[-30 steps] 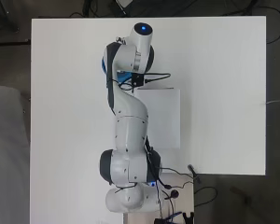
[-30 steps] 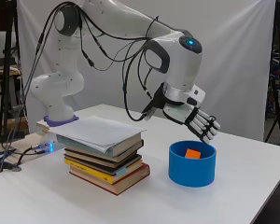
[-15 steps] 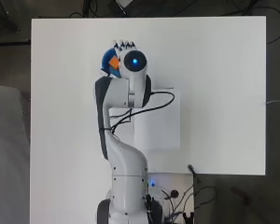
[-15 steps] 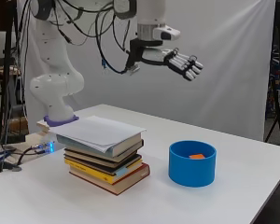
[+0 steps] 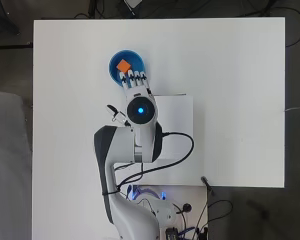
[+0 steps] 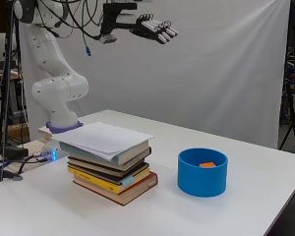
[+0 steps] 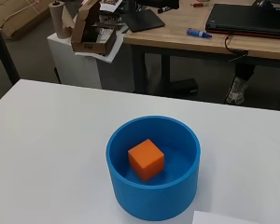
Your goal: Teleoperate dual arm-hand system to pick and place objects
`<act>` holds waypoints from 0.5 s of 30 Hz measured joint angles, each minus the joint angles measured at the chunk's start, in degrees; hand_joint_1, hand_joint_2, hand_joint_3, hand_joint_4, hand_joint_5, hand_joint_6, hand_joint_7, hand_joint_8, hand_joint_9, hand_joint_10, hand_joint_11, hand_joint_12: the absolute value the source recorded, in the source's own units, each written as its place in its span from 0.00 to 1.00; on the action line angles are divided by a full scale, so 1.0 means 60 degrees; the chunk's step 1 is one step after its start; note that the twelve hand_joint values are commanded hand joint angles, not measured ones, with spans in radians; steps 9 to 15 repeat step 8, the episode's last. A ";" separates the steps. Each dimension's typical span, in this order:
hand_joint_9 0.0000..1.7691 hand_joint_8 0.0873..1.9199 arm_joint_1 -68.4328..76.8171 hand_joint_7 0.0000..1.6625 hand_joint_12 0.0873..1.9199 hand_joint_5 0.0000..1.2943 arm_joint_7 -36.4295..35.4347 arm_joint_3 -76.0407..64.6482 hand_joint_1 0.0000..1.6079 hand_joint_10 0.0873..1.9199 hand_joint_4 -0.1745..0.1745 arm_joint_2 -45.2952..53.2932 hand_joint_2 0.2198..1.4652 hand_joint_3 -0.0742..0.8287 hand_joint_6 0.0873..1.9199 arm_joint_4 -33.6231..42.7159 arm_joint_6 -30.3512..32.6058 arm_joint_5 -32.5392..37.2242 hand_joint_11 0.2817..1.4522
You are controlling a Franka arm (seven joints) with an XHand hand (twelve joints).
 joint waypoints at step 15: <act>0.18 0.00 -0.0028 0.13 0.00 0.13 0.0174 -0.0048 0.08 0.00 0.62 0.0083 0.60 0.09 0.00 -0.0010 0.0119 -0.0394 0.10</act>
